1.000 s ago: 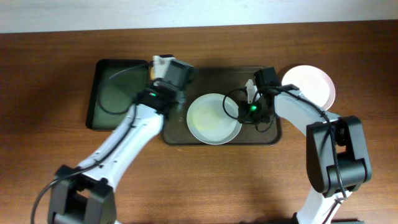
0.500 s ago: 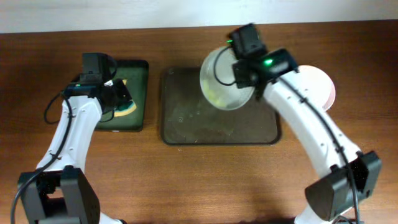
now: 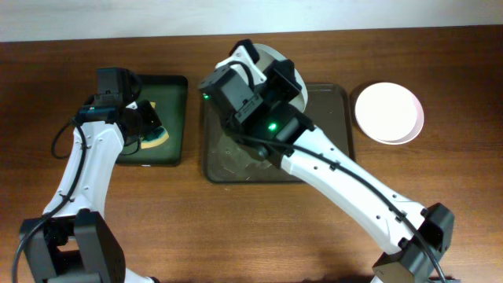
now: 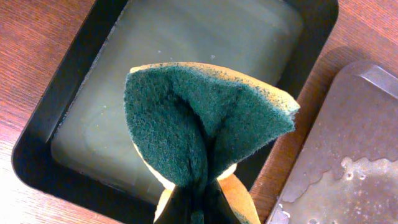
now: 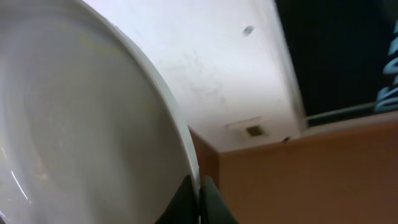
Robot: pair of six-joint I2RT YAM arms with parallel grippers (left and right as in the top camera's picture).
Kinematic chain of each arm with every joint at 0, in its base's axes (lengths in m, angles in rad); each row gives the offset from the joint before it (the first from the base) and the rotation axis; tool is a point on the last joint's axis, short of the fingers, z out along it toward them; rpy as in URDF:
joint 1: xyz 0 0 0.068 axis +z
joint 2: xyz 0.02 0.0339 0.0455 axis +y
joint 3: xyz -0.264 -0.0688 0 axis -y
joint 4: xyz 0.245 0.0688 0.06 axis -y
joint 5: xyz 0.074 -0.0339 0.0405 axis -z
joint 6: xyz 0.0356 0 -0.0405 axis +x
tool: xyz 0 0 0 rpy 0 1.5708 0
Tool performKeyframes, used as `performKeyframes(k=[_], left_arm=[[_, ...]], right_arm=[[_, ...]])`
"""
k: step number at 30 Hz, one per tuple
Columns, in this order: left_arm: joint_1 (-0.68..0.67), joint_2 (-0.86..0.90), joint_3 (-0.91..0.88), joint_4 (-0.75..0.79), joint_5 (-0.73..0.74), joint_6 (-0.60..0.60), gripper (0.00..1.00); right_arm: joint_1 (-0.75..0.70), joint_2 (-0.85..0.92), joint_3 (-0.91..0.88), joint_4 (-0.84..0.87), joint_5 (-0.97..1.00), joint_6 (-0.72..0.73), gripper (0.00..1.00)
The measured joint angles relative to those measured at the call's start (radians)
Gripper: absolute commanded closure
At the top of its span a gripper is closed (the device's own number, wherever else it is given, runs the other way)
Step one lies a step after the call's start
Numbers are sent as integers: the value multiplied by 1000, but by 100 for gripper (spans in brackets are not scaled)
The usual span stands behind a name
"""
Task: Clean dirty plates on tray and stack at the side
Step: 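Lift the last plate with right gripper and stack it on the right pile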
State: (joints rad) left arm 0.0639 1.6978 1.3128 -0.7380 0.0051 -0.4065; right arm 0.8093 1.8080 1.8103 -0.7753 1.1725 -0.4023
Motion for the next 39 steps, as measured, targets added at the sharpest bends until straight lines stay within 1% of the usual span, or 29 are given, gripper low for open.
performKeyframes(k=[3,8,13,15,16,18,20,22,23,26,27,29,32,36,39], left_arm=[[0,0,0,0,0,0,100],[0,0,0,0,0,0,100],[0,0,0,0,0,0,100],[0,0,0,0,0,0,100],[0,0,0,0,0,0,100],[0,0,0,0,0,0,100],[0,0,0,-6,0,0,100],[0,0,0,-7,0,0,100],[0,0,0,-6,0,0,100],[0,0,0,-7,5,0,100],[0,0,0,-7,8,0,100],[-1,0,0,-6,16,0,100],[-13,0,0,-3,24,0,100],[-41,6,0,7,57,3,100],[-74,41,0,31,92,18,100]], right_arm=[[27,0,0,33,27,-110,96],[60,0,0,51,62,-226,96],[62,0,0,51,69,-249,96],[61,0,0,50,63,-215,96],[55,0,2,24,34,-171,96],[23,-1,6,-67,-95,-62,96],[-49,-1,1,-116,-269,44,96],[-167,-1,-23,-119,-470,161,96],[-260,6,-50,-118,-620,242,96],[-433,34,-116,-93,-894,343,96],[-474,48,-136,-85,-967,361,96],[-582,95,-208,-47,-1176,401,96],[-688,160,-332,19,-1395,433,96],[-732,180,-464,140,-1543,454,96],[-733,180,-512,195,-1606,459,96]])
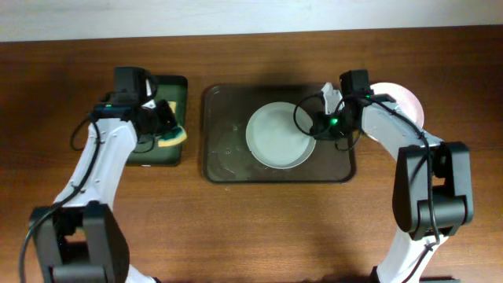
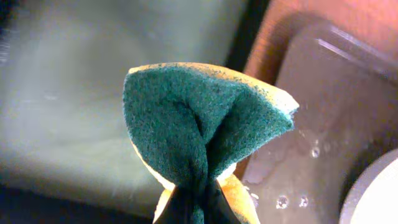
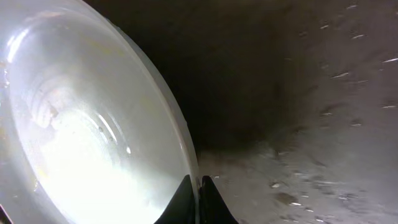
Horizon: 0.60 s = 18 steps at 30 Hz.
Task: Clean dirty plates on tray and stack at the side
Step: 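Lift the last plate with right gripper and stack it on the right pile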
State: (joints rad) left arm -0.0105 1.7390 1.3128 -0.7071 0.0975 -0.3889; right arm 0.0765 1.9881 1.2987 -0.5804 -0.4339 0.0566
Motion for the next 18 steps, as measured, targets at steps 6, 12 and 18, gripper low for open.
performKeyframes(k=[6,12,18], left_arm=[[-37,65,0,10,21,5,100],[-34,88,0,13,-18,5,100],[-16,88,-1,57,-114,6,100]], right_arm=[[1,0,-4,19,-32,19,96],[4,-39,-3,15,-8,47,96],[112,-378,27,2,391,-17,96]])
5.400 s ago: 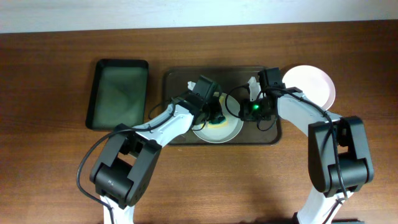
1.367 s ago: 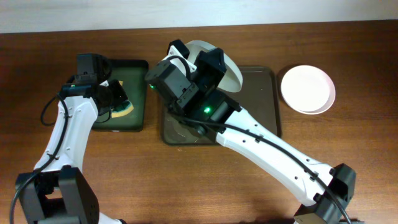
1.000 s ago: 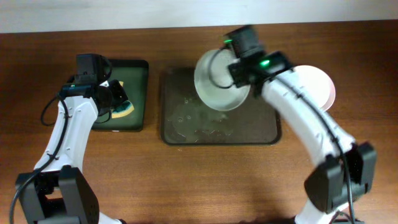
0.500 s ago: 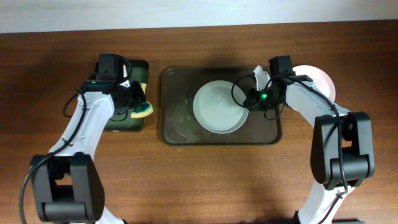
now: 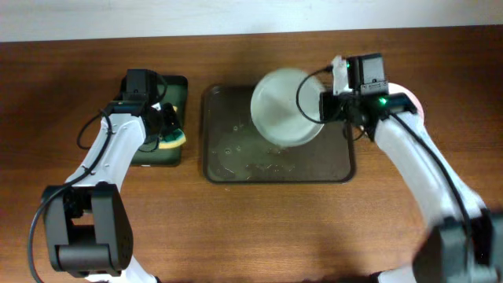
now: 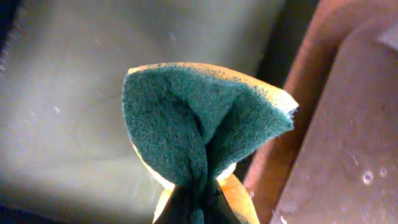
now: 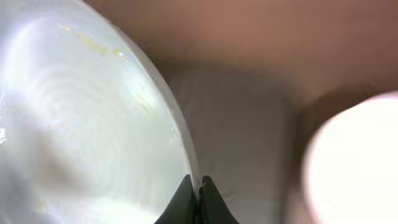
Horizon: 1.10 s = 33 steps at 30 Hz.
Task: Clean dirty plates on tray and stack at the side
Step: 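Lift the last plate with right gripper and stack it on the right pile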
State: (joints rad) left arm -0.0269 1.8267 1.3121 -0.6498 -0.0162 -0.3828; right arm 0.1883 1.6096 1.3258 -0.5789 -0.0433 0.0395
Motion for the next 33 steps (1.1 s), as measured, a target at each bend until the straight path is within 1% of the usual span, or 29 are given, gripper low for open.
performKeyframes(k=[2,4,6,9,14,19,20,21,22,23,24,26,30,33], left_arm=[[5,0,0,19,-26,2,100],[13,0,0,33,-45,2,100],[22,1,0,51,-52,2,100],[39,18,0,108,-63,2,100],[87,117,-1,137,-64,2,99],[136,143,-2,139,-68,2,96],[140,143,-2,140,-66,3,91],[140,143,-2,139,-62,3,75],[140,143,-2,140,-56,3,49],[140,143,-2,143,-48,8,34],[139,143,-2,145,-43,13,23],[139,143,-2,146,-40,13,11],[139,143,-1,140,-32,17,5],[139,142,12,120,-12,18,2]], right_arm=[[100,-103,13,13,225,-74,96],[206,-163,18,45,444,-160,96],[312,-183,20,102,656,-264,96],[423,-175,20,167,888,-423,96],[523,-172,20,194,1061,-565,96],[547,-172,19,271,1146,-668,96],[550,-172,19,289,1159,-692,96],[551,-172,19,296,1166,-704,96],[555,-172,19,298,1173,-714,96],[560,-172,19,298,1174,-722,96],[566,-172,19,298,1176,-725,96],[574,-172,19,299,1180,-732,96],[579,-172,19,299,1180,-743,96],[579,-172,19,299,1179,-724,96]])
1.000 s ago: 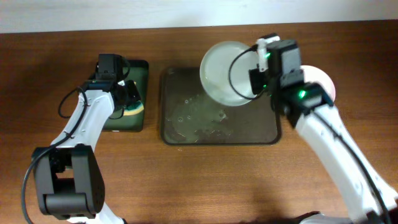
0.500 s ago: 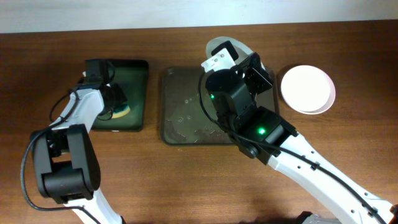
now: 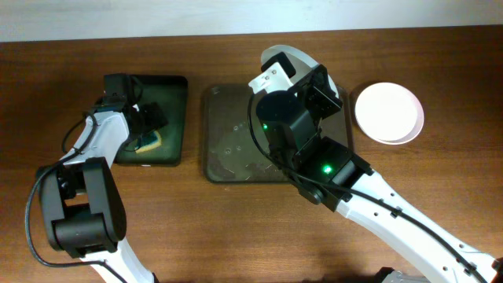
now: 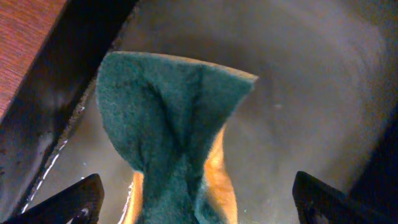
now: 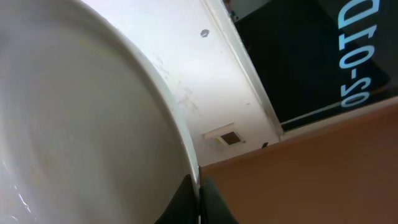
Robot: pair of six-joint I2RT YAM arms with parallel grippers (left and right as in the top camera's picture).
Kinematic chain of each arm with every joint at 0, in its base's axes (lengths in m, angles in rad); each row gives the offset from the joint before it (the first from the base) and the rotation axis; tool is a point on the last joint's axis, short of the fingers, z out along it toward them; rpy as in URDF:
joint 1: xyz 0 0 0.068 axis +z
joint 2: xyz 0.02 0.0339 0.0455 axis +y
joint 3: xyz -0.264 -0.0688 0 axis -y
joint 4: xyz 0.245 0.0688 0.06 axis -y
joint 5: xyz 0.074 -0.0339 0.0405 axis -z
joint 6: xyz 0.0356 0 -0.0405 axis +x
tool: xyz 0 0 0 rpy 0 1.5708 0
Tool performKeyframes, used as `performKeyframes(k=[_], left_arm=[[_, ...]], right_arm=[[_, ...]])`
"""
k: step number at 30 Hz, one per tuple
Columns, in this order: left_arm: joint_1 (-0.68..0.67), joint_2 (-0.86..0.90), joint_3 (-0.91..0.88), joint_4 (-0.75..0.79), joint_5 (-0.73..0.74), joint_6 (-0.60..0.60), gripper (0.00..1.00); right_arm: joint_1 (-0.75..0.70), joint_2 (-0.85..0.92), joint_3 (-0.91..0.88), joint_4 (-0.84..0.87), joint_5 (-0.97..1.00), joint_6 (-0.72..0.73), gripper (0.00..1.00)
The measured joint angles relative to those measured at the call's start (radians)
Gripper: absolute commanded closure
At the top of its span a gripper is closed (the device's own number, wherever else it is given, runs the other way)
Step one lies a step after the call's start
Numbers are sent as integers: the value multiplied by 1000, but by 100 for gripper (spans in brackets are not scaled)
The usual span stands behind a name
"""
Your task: Clean dirty plates on tray and stack at the side
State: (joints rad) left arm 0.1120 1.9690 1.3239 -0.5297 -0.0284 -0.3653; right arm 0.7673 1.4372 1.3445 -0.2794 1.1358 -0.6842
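Observation:
A green-and-yellow sponge [image 4: 174, 124] lies folded in the cloudy water of the black basin [image 3: 179, 118]. My left gripper [image 4: 199, 204] stands open around it, one fingertip wide on each side. In the overhead view the sponge [image 3: 147, 141] sits near the basin's front. My right gripper [image 5: 199, 196] is shut on the rim of a white plate [image 5: 74, 124]. That plate [image 3: 289, 56] is held high and tilted over the back of the wet brown tray [image 3: 236, 149]. The right wrist view looks up at wall and ceiling.
A white plate [image 3: 389, 112] rests on the wooden table to the right of the tray. My raised right arm [image 3: 306, 149] hides much of the tray's right half in the overhead view. Water drops lie on the tray's bare left part.
My left gripper was shut on the sponge by the basin's right edge; now it is open and the sponge lies in the water. My right arm, then low behind the tray, now holds the plate high.
First the right gripper held the plate high while the left held the sponge over the basin. Then the plate was flat on the tray and the sponge near the tray's edge. Then the plate was up at the tray's back. Now the sponge lies released in the basin.

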Motion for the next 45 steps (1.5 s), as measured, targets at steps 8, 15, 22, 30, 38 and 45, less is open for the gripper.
performKeyframes(k=[8,15,22,30,38,45], left_arm=[[0,-82,24,-60,56,0,1],[0,-95,31,-88,63,0,1],[0,-95,31,-119,66,0,1],[0,-95,31,-121,66,0,0],[0,-95,31,-121,66,0,1],[0,-95,31,-121,66,0,1]], right_arm=[[-169,42,-8,-285,-346,344,96],[-721,69,-13,-378,-801,835,96],[-1155,192,-13,-401,-1165,959,96],[-1284,454,-13,-347,-1309,977,78],[-1286,465,-13,-322,-1396,987,66],[-1286,338,-13,-457,-1524,990,52]])
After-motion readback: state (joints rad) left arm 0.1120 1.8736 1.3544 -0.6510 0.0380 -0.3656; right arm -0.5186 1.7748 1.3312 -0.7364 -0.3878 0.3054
